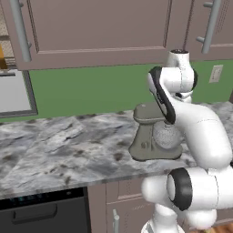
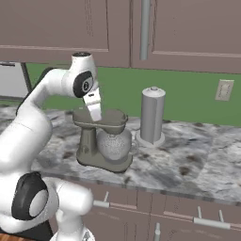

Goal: Close the stand mixer head.

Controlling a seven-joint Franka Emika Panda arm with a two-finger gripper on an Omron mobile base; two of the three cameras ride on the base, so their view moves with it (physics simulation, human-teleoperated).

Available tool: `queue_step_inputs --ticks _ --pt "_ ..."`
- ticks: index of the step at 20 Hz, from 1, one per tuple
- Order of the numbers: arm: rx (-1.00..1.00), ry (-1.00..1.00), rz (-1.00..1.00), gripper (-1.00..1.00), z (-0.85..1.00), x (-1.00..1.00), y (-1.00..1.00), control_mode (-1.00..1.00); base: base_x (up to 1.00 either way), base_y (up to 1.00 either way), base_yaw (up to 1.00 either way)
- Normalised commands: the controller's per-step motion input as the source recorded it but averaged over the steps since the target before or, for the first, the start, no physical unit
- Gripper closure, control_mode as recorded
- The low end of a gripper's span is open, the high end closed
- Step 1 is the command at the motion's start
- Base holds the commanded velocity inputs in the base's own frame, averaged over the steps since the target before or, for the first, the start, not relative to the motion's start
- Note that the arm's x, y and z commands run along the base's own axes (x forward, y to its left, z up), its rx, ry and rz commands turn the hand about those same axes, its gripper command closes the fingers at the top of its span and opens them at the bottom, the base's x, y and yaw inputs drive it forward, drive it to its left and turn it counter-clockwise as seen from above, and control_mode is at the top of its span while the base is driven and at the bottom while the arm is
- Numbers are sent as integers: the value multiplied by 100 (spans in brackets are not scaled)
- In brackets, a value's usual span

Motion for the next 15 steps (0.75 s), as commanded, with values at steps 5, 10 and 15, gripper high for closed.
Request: queue_step_inputs --ticks 5,10,15 --pt "27 -20 18 -100 7 -94 -56 -100 0 0 0" --pt "21 -4 34 -100 25 -36 -7 -100 0 0 0" --pt "0 0 4 -100 4 0 4 -100 0 0 0"
